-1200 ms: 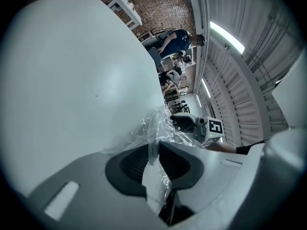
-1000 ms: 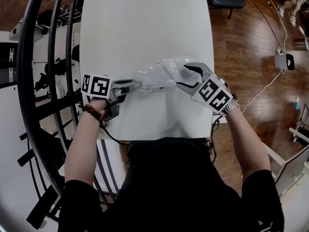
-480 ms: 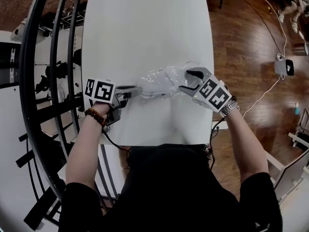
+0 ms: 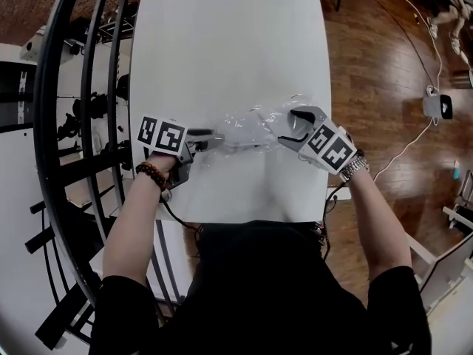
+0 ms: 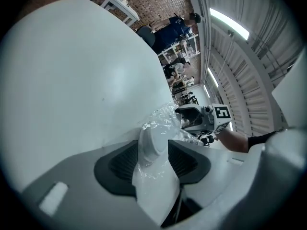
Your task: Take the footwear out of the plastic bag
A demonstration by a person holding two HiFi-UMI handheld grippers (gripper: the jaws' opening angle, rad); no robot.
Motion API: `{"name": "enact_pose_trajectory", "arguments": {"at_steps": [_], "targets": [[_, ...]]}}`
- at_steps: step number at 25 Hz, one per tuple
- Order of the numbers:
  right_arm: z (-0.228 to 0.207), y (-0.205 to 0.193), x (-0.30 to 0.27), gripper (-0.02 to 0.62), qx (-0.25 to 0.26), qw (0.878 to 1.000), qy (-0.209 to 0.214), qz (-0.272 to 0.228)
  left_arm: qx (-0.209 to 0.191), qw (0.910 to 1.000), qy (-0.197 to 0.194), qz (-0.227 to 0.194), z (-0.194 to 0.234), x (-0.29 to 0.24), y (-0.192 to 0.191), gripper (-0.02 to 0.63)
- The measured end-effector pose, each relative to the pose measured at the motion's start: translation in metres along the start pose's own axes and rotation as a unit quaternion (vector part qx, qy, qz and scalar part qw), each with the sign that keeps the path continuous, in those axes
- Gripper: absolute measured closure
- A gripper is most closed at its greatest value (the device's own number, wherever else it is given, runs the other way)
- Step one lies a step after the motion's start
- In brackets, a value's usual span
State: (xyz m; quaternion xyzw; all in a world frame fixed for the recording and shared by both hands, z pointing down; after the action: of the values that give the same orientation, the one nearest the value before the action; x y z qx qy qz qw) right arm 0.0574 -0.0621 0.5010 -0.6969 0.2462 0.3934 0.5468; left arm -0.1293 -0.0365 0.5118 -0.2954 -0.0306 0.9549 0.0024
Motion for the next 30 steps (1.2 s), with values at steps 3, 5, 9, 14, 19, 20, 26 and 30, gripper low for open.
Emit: {"name": "enact_pose_trajectory", "arguments": {"at_steps": [3, 5, 9, 14, 19, 20, 26, 30], "targets": [[0.001, 0.002, -0.002, 0.298, 0.012, 1.000, -0.006, 0.006, -0.001, 0.9997, 0.019, 0.015, 0.007, -0.002, -0.003, 0.388], [0.001, 0.002, -0.003, 0.298, 0.018, 1.000, -0.008, 0.009, 0.002, 0.9996, 0.017, 0.022, 0.007, -0.008, -0.003, 0.388], [0.002, -0.002, -0.005, 0.298, 0.014, 1.000, -0.010, -0.001, 0.009, 0.9994, 0.009, 0.031, 0.004, -0.019, -0.001, 0.396], [-0.001, -0.002, -0.006, 0.298, 0.010, 1.000, -0.015, -0.025, 0.001, 0.9993, 0.011, 0.036, 0.004, -0.019, 0.000, 0.424], [0.000, 0.000, -0.004, 0.299, 0.012, 0.999, -0.022, -0.024, 0.002, 0.9997, -0.004, 0.022, 0.002, -0.011, 0.001, 0.503], [0.000, 0.000, -0.003, 0.299, 0.008, 0.999, -0.025, -0.026, 0.009, 0.9998, -0.011, 0.013, 0.002, -0.008, 0.002, 0.508], [-0.002, 0.000, 0.002, 0.299, 0.006, 0.999, -0.027, -0.022, 0.024, 0.9995, -0.021, -0.009, 0.004, 0.011, 0.002, 0.512], [-0.002, -0.001, 0.003, 0.299, 0.006, 0.999, -0.035, -0.014, 0.030, 0.9990, -0.023, -0.022, 0.008, 0.026, -0.001, 0.514]]}}
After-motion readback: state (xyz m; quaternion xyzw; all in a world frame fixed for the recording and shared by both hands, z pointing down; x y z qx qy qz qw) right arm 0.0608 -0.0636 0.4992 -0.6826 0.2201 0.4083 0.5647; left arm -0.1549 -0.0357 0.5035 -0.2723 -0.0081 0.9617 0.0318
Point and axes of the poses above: the fingertips, and each gripper's own axes: x backward along the fingers, z to its left, y out of its top, the point moved 3 cm from there along x, backward along the fingers, and after that the axes turned 7 degrees about x, right-handed, at the moved point
